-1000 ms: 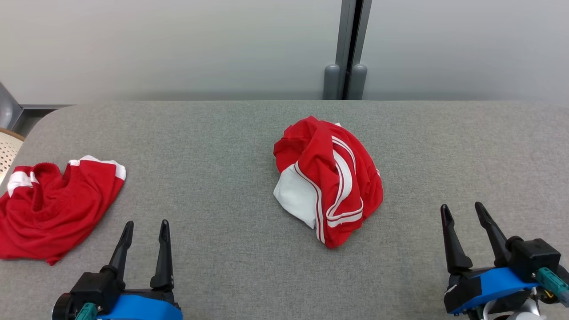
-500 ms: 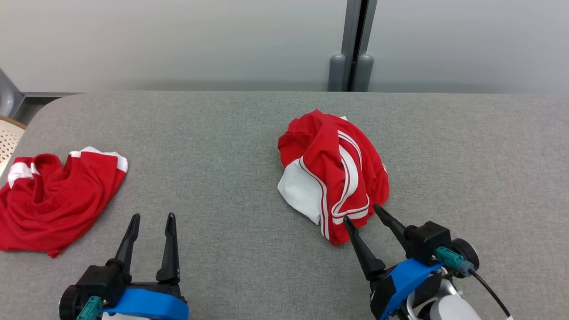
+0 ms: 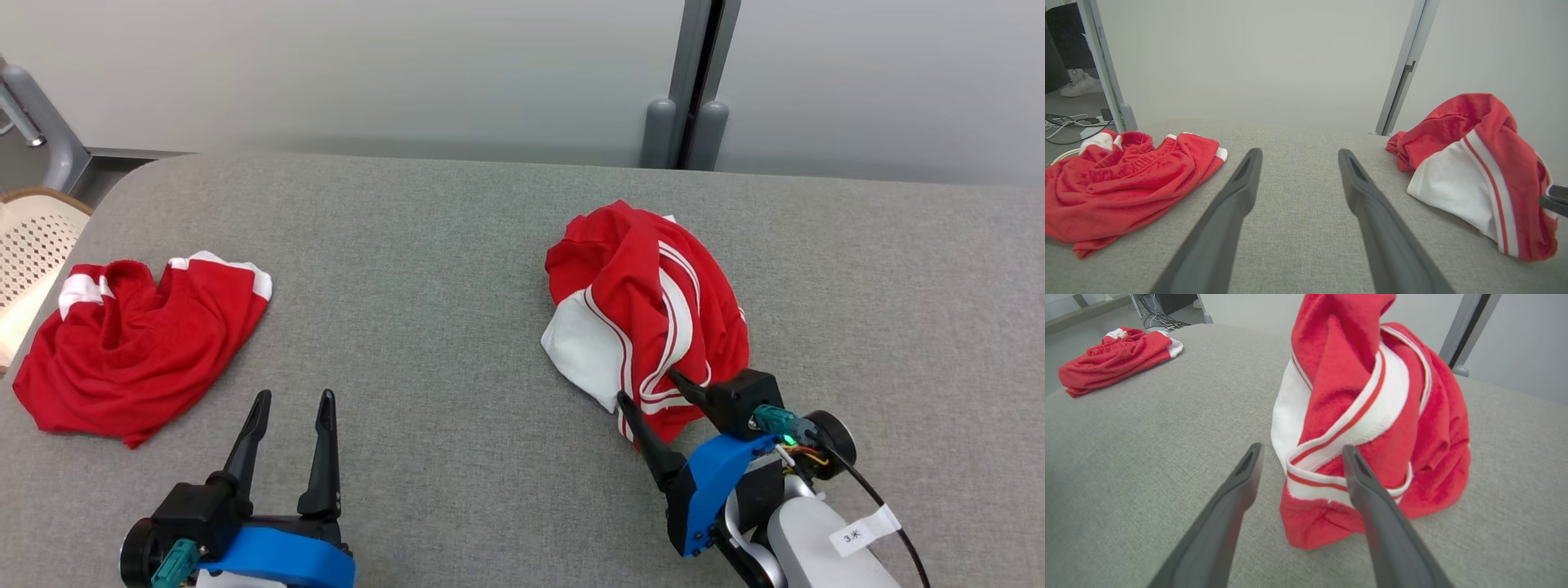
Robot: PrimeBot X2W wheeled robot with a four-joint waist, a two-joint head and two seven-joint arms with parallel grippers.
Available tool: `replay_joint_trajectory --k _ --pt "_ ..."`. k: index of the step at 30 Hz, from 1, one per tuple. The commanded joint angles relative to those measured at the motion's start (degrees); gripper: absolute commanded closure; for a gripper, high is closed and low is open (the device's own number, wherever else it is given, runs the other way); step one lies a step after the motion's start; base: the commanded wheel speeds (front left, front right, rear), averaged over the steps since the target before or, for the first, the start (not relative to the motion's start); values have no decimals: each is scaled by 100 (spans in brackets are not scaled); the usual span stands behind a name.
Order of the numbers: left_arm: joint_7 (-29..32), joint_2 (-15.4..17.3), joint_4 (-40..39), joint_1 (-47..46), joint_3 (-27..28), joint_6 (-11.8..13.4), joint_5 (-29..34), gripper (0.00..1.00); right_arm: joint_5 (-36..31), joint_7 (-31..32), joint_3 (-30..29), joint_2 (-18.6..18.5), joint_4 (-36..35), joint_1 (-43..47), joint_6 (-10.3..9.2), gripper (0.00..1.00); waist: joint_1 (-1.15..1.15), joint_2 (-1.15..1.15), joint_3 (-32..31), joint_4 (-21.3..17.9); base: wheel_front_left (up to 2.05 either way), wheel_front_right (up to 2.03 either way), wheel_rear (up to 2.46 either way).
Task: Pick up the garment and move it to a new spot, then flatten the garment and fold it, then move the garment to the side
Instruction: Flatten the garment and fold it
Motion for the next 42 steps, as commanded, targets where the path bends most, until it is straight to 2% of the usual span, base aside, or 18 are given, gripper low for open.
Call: replay_joint_trajectory --k 1,11,12,13,14,15,16,17,21,27,33,37,42 --pt "-15 10 6 -56 2 -9 6 0 -107 25 -30 -25 89 -98 2 0 -1 0 -3 18 0 0 0" --pt "-15 -5 26 -7 -5 -34 -17 0 -586 154 -344 -24 613 -138 2 0 -1 0 -15 87 0 0 0" --pt "-15 -4 28 -8 -10 -37 -16 0 -581 166 -368 -23 640 -141 2 5 -1 0 -16 92 0 0 0" --pt "-15 -2 25 -10 -10 -42 -16 0 -569 186 -397 -23 675 -123 1 14 -1 0 -17 94 0 0 0" --pt "-15 -1 20 -9 -4 -44 -17 0 -551 201 -429 -23 708 -94 1 52 -1 0 -18 94 0 0 0" --pt "-15 -1 13 -6 3 -47 -20 0 -520 207 -453 -23 730 -64 2 63 -1 0 -19 92 0 0 0" --pt "-15 0 8 -3 10 -50 -20 0 -505 212 -464 -23 745 -45 1 94 -1 0 -18 89 0 0 0" --pt "-15 1 4 -3 15 -51 -21 0 -473 217 -475 -22 766 -29 2 100 -1 0 -15 87 0 0 0" --pt "-15 -6 -16 -25 32 -47 -25 0 -270 -8 -605 -21 586 -134 1 100 -1 0 -2 74 0 0 0" --pt "-15 2 -73 -22 73 -10 -20 0 -131 -289 -769 -20 -195 -421 2 100 -1 0 -35 39 0 0 0" --pt "-15 10 -126 -47 78 8 -33 0 -254 -92 -670 -20 -991 -866 2 100 -1 0 -47 23 0 0 0" --pt "-15 4 -168 -126 62 5 -39 0 -369 137 -501 -20 -1098 -1427 2 100 -1 0 27 46 0 0 0" --pt "-15 -15 -212 -219 32 -19 -35 0 -5 25 -5 -19 -888 -2536 2 100 -1 0 163 113 0 0 0"
